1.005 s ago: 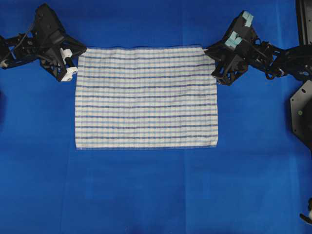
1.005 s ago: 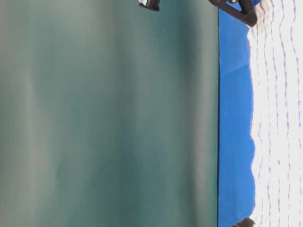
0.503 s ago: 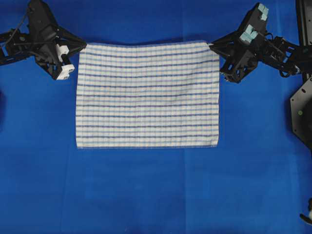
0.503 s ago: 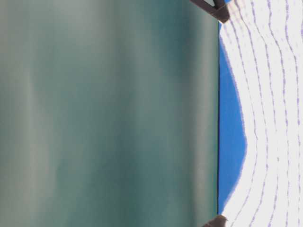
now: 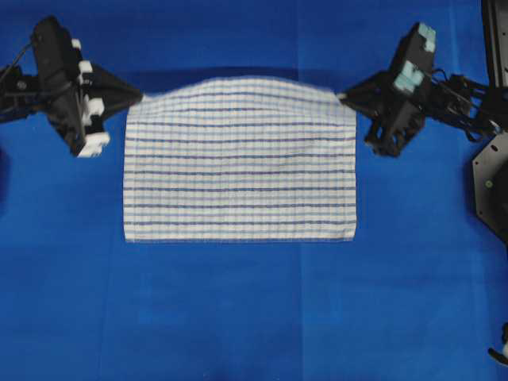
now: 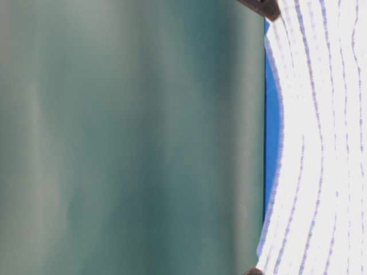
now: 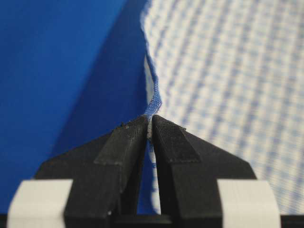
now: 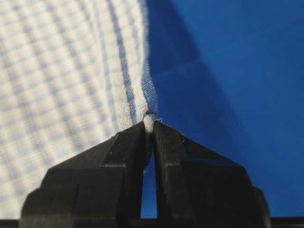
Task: Fold the blue towel.
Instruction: 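Lift the top edge and fold it down toward the bottom edge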
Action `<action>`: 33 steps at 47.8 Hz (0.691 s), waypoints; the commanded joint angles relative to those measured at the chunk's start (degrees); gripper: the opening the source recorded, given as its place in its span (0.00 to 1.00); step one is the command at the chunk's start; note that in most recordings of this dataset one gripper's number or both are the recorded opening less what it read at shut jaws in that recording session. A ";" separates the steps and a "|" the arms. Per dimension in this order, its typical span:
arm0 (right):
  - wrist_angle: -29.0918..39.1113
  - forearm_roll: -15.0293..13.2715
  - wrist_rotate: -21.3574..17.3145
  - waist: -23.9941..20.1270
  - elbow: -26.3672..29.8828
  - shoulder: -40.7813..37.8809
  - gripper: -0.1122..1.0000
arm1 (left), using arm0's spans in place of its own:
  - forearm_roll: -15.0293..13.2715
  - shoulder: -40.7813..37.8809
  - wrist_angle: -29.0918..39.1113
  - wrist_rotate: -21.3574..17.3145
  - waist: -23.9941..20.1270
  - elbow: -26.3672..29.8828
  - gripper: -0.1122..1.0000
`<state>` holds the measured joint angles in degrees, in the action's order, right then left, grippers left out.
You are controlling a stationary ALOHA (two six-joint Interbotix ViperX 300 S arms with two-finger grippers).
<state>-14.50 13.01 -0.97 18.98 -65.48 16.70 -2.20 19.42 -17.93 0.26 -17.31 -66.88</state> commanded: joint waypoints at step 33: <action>7.73 8.09 -0.09 -18.81 -2.99 14.59 0.20 | -0.09 9.84 -0.35 3.52 20.74 -4.75 0.14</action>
<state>-6.68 20.57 -1.14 1.14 -69.26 31.82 -2.20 29.36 -17.75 3.69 2.11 -72.25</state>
